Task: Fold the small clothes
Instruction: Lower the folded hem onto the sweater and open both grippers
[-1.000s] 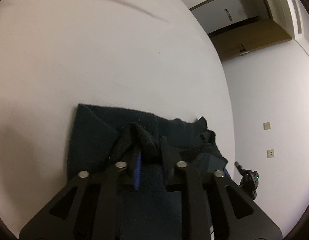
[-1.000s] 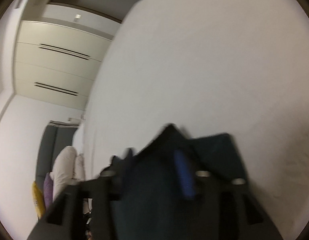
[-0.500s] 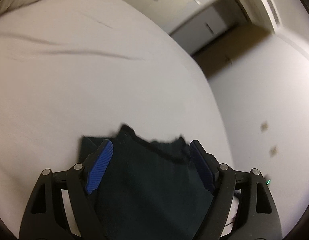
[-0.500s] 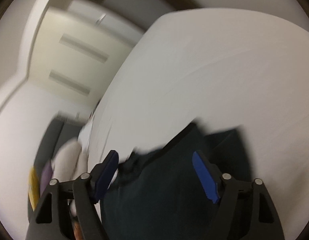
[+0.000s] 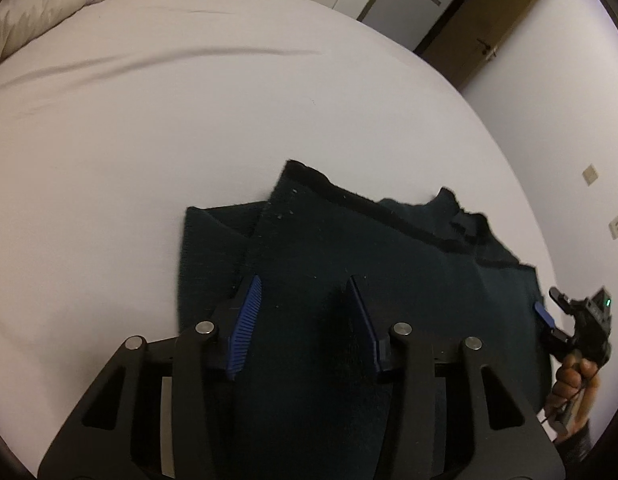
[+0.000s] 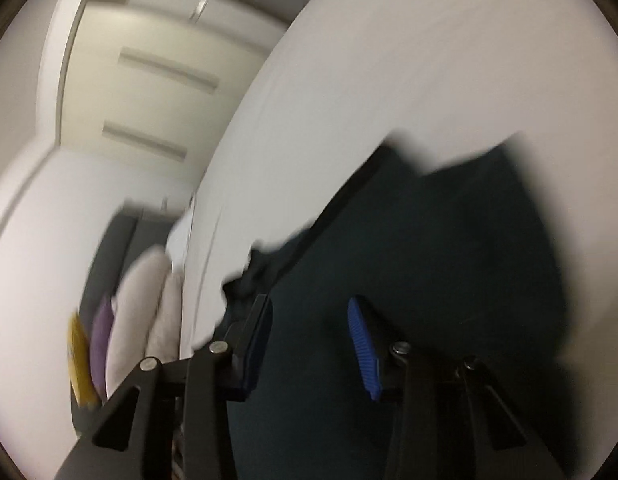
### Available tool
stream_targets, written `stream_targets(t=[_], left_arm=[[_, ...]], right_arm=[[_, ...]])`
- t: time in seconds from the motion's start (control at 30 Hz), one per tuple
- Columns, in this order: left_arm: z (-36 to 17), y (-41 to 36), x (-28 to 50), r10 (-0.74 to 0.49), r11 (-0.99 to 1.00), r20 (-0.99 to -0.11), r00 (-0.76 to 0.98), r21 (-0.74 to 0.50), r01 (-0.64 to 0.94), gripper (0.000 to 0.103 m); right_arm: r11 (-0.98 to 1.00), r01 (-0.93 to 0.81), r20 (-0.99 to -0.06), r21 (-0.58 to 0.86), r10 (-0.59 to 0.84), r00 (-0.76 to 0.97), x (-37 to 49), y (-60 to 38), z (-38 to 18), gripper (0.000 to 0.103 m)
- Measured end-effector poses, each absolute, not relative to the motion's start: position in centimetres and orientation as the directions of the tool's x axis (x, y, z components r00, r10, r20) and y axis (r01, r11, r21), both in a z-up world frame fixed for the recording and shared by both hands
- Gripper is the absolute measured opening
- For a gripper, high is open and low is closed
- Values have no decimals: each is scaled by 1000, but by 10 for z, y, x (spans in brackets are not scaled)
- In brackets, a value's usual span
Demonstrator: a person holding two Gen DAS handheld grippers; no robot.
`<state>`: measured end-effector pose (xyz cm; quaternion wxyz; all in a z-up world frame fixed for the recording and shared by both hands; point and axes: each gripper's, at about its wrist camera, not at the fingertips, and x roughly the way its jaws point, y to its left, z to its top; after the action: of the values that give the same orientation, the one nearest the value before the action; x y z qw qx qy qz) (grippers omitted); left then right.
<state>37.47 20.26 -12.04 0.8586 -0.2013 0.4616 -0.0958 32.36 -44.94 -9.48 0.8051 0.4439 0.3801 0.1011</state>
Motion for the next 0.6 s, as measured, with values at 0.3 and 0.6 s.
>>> stream_targets(t=[0.3,0.6], left_arm=[[-105,201,326,-234,946,-761,605,-321,-38,45],[-120,181,292,-171,979,-785,595,-203,14,49]], right_arm=[[515,138,-364,846,370,855,231,-486,-40,56],[521,153,-467,840,548,694,256,-416,-106,61]])
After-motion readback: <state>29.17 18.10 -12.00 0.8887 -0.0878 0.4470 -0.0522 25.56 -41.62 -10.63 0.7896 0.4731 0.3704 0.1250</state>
